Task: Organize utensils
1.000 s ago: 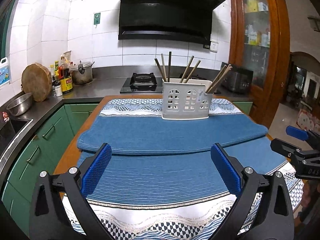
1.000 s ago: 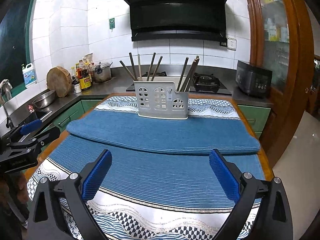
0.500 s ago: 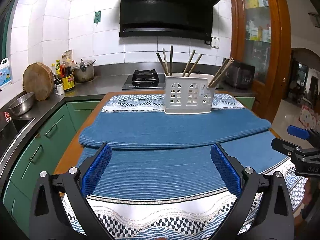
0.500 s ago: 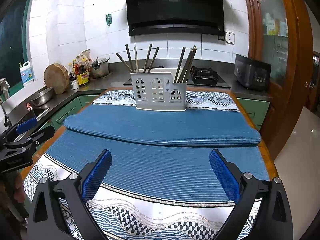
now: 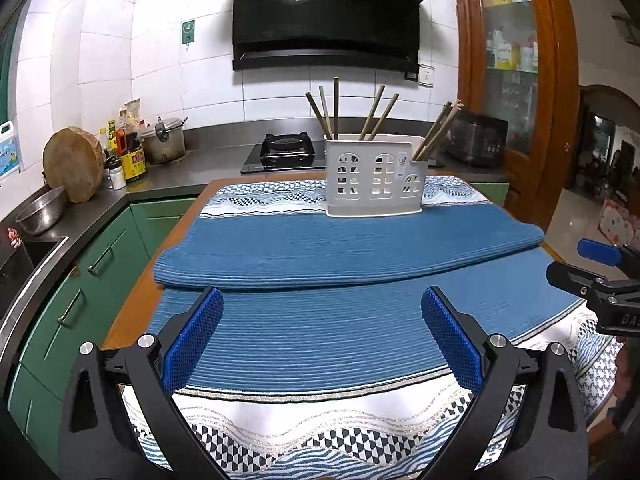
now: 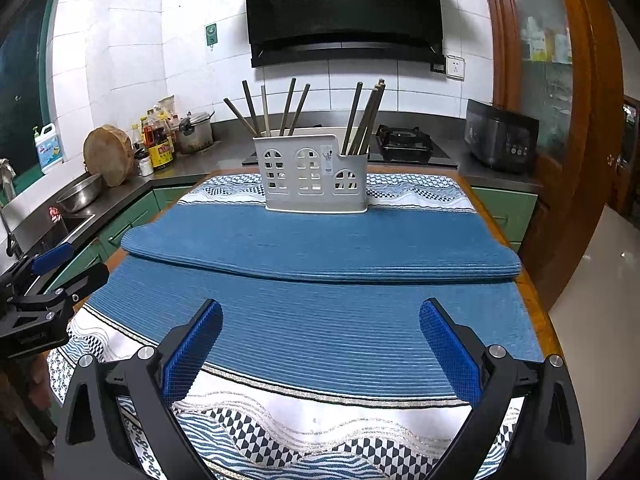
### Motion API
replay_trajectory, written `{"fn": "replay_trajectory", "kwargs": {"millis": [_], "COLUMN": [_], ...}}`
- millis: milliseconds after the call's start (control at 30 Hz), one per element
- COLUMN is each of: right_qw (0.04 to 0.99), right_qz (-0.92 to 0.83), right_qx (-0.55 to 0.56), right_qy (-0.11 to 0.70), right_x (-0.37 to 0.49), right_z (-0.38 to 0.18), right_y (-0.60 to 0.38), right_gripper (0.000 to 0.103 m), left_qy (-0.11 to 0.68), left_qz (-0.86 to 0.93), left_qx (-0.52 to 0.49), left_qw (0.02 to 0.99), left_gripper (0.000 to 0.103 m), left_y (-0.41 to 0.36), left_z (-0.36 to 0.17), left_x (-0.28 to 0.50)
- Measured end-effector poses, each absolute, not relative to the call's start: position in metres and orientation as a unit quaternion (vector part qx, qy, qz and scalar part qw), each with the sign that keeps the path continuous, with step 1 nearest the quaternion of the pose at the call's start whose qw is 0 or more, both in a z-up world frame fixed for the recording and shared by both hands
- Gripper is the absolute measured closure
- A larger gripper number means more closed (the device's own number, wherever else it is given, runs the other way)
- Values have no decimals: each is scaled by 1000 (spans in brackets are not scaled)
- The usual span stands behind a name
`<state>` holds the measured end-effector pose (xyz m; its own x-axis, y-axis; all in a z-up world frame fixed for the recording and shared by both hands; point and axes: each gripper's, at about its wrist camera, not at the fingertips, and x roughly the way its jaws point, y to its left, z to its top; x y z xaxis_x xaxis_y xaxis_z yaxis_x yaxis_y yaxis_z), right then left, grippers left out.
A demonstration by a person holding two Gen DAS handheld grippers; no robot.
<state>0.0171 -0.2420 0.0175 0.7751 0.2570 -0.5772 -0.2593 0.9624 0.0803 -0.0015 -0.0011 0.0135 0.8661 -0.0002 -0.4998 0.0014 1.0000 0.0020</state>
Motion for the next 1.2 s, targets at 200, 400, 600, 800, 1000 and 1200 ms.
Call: {"fn": "replay_trajectory", "kwargs": {"millis": [200, 400, 600, 800, 1000, 1200], "right_qw": [941, 940, 940, 939, 938, 937], "right_qz": [138, 139, 139, 142, 142, 144], "right_qx": [-2, -3, -4, -5, -6, -7], "right_qy": [309, 312, 311, 314, 316, 318], "right_x": [17, 16, 16, 15, 16, 16], "right_z": [15, 12, 11, 10, 10, 9], "right_y": [-242, -240, -240, -237, -236, -235], "right_gripper": [7, 7, 7, 7, 7, 7], "left_qy": [261, 260, 262, 266, 268, 273], "left_qz": [13, 13, 17, 17, 16, 17], "left_qx": [11, 12, 16, 16, 17, 18], "left_qw": [965, 965, 965, 964, 963, 962], "left_gripper": [5, 5, 5, 5, 5, 5], "left_y": [-3, -3, -4, -5, -5, -5], "left_z": [11, 10, 9, 7, 6, 3], "left_x": [-2, -3, -3, -2, -2, 0]}}
